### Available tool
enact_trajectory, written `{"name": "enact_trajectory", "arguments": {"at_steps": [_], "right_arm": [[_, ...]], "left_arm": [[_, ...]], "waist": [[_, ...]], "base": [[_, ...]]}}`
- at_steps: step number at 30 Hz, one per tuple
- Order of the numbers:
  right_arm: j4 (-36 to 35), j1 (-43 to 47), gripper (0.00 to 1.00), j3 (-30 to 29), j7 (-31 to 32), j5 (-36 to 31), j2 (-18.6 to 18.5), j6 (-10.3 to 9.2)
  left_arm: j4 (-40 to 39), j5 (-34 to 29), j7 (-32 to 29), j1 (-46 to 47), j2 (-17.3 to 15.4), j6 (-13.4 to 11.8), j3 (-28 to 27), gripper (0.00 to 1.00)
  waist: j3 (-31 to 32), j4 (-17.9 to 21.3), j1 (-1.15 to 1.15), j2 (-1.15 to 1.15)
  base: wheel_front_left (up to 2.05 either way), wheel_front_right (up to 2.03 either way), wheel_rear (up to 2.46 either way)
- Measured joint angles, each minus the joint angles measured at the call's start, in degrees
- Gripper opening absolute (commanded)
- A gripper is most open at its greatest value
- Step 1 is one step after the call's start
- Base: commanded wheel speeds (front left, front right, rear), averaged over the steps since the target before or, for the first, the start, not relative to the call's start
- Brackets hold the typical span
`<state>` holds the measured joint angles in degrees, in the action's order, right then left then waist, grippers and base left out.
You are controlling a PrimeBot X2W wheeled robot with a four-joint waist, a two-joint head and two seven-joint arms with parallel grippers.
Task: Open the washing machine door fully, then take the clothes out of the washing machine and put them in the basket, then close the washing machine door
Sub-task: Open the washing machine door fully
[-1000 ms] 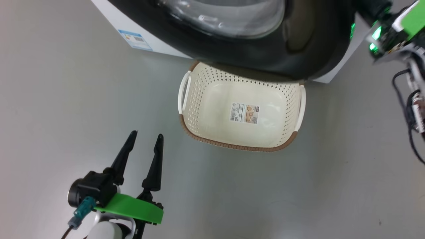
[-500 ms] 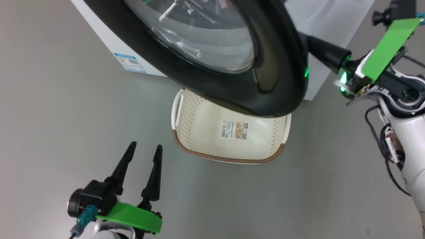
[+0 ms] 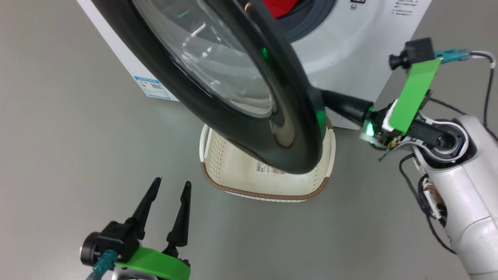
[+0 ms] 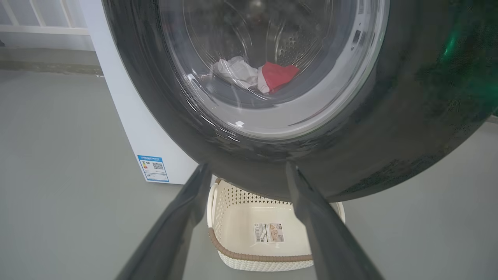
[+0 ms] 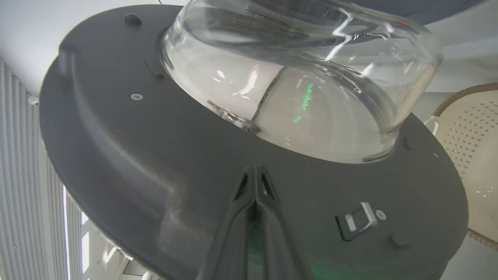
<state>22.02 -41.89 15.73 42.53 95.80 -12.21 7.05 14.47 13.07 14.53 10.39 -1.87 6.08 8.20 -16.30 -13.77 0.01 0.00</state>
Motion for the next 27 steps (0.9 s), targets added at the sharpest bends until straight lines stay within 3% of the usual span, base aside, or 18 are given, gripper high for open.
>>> {"name": "enact_trajectory", "arguments": {"at_steps": [14, 16, 18, 19, 21, 27], "right_arm": [[-1.42, 1.77, 0.0, -0.65, -0.59, -3.23, 1.41, 0.0], [-1.4, 1.94, 0.31, -0.96, -1.52, -4.0, 1.38, 0.0], [-1.41, 2.5, 0.44, -1.45, -2.67, -4.65, 1.35, 0.0], [-1.41, 3.12, 0.68, -1.65, -3.37, -5.12, 1.32, 0.0], [-1.33, 4.56, 1.0, -1.89, -4.83, -6.33, 1.24, 0.0], [-1.38, 8.16, 1.0, -2.32, -7.88, -6.75, 1.3, 0.0]], "left_arm": [[-0.05, 0.0, 0.0, -0.09, -0.02, 0.0, -0.02, 1.0], [-0.05, 0.0, 0.0, -0.09, -0.02, 0.0, -0.02, 1.0], [-0.04, 0.0, 0.0, -0.09, -0.02, 0.02, -0.05, 1.0], [-0.04, 0.0, 0.0, -0.09, -0.02, 0.02, -0.14, 1.0], [0.0, 0.0, 0.0, -0.13, -0.02, 0.08, -0.44, 1.0], [0.23, -1.13, 0.0, -1.35, -0.03, 0.52, -1.09, 1.0]], "waist": [[0.4, -0.36, 0.0, 0.0], [0.46, -0.3, 0.0, 0.0], [0.65, -0.19, 0.0, 0.0], [0.78, -0.09, 0.0, 0.0], [1.16, 0.16, 0.0, 0.0], [2.29, 1.09, 0.0, 0.0]], "base": [[0.0, 0.0, 0.0], [0.0, 0.0, 0.0], [0.0, 0.0, 0.0], [0.0, 0.0, 0.0], [0.0, 0.0, 0.0], [0.0, 0.0, 0.0]]}}
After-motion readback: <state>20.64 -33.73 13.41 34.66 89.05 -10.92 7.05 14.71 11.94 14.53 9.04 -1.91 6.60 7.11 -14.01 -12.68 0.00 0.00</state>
